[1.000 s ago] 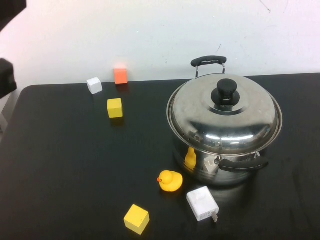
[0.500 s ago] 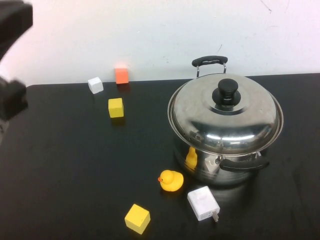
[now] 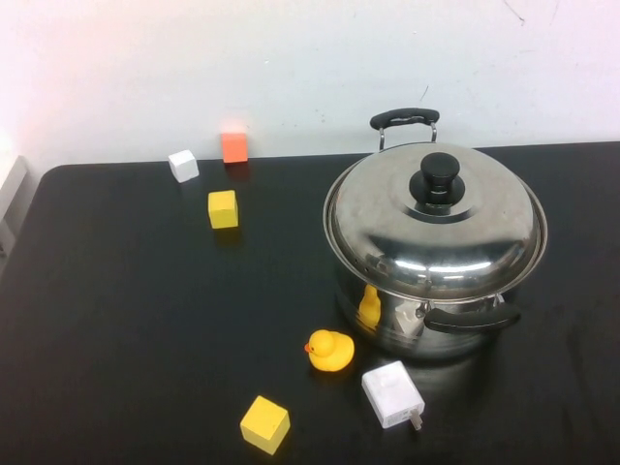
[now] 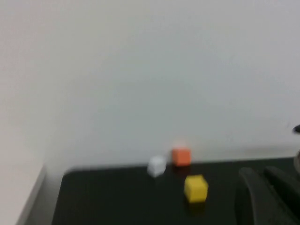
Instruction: Cover the pot
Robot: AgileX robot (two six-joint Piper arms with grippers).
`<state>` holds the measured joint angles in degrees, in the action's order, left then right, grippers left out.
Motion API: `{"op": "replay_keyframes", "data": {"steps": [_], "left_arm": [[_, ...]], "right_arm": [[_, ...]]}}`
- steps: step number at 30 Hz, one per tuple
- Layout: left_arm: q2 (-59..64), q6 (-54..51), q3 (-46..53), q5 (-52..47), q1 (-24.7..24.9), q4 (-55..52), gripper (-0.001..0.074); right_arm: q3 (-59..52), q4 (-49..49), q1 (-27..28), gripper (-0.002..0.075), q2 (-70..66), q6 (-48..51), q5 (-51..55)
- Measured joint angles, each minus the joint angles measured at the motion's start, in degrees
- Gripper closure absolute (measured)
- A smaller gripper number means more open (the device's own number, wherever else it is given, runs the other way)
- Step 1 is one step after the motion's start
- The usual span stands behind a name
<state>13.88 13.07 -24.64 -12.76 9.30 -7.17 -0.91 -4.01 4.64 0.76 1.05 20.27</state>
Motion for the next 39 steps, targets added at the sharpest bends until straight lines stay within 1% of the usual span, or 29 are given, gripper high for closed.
{"op": "replay_keyframes", "data": {"steps": [3,5,9,13,18,26,28,31,35,39], "left_arm": [[-6.4,6.8,9.9,-0.1,-5.1,0.5,0.0735],[-10.2,9.8,14.7,-0.4,-7.9,1.7,0.0735],[-14.2,10.4,22.0,-0.9,-12.6,6.3,0.0735],[-14.4,9.4,25.8,-2.4,-15.1,8.8,0.0735],[-14.5,9.2,25.7,-4.8,-15.4,9.4,0.0735],[-14.5,9.1,25.7,-4.8,-15.4,9.2,0.0735],[-14.5,9.1,25.7,-4.8,-14.8,9.0,0.0735],[-14.5,8.9,25.7,-5.1,-12.5,8.2,0.0735],[-14.5,3.2,25.7,-5.1,-9.4,7.9,0.0735],[-14.5,-3.6,25.7,-5.1,-9.1,8.8,0.0735]], "right_arm": [[0.0,0.0,0.0,0.0728,0.0,0.0,0.0],[0.0,0.0,0.0,0.0728,0.0,0.0,0.0],[0.0,0.0,0.0,0.0728,0.0,0.0,0.0],[0.0,0.0,0.0,0.0728,0.0,0.0,0.0],[0.0,0.0,0.0,0.0728,0.0,0.0,0.0],[0.0,0.0,0.0,0.0728,0.0,0.0,0.0],[0.0,0.0,0.0,0.0728,0.0,0.0,0.0],[0.0,0.0,0.0,0.0728,0.0,0.0,0.0],[0.0,0.0,0.0,0.0728,0.0,0.0,0.0],[0.0,0.0,0.0,0.0728,0.0,0.0,0.0]]}}
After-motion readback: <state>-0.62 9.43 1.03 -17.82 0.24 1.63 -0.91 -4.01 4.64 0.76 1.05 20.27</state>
